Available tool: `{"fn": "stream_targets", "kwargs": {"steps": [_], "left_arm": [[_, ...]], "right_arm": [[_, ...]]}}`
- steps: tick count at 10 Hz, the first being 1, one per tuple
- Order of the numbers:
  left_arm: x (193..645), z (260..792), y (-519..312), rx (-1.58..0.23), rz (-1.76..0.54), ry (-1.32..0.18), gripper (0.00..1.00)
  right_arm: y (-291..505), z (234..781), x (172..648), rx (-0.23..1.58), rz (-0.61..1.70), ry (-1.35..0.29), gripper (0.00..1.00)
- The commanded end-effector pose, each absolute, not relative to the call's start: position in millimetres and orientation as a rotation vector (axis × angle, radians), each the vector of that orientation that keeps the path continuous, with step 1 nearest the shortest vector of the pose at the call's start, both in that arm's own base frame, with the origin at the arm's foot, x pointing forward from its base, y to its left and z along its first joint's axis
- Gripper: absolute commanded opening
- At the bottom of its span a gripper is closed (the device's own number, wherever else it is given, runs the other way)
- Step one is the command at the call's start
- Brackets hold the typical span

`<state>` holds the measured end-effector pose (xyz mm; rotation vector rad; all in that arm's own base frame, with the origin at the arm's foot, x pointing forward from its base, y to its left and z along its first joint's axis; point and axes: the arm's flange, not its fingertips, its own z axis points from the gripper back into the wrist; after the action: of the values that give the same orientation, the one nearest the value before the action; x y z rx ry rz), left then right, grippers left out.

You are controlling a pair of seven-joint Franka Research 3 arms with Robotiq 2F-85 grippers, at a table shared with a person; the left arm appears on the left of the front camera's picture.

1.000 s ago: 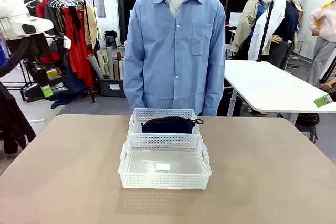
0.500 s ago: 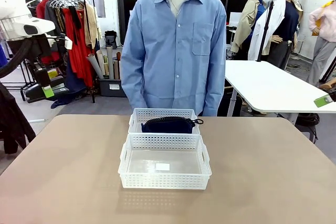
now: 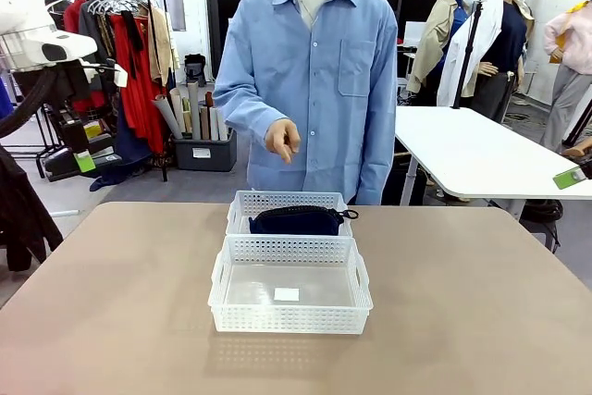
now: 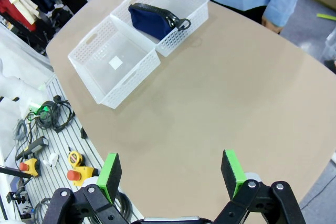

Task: Distribute items into two baskets.
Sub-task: Place the picked Stapler into the Organizing basket as instructed by the person.

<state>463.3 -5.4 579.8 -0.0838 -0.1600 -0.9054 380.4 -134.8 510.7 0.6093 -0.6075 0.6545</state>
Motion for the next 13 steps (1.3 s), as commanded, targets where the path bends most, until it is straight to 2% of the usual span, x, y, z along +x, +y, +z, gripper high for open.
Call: {"fn": "stream_targets", "kwargs": {"steps": [1, 13], "left_arm": [[464.2, 583.1, -4.4, -0.077, -0.897, -0.164, 0.00], [464.2, 583.1, -4.4, -0.077, -0.897, -0.164, 0.00]], "right_arm": [[-135.8, 512.1, 380.4, 0.606, 0.657, -0.607, 1.00], [-135.8, 512.1, 380.4, 0.606, 0.657, -0.607, 1.00]]}}
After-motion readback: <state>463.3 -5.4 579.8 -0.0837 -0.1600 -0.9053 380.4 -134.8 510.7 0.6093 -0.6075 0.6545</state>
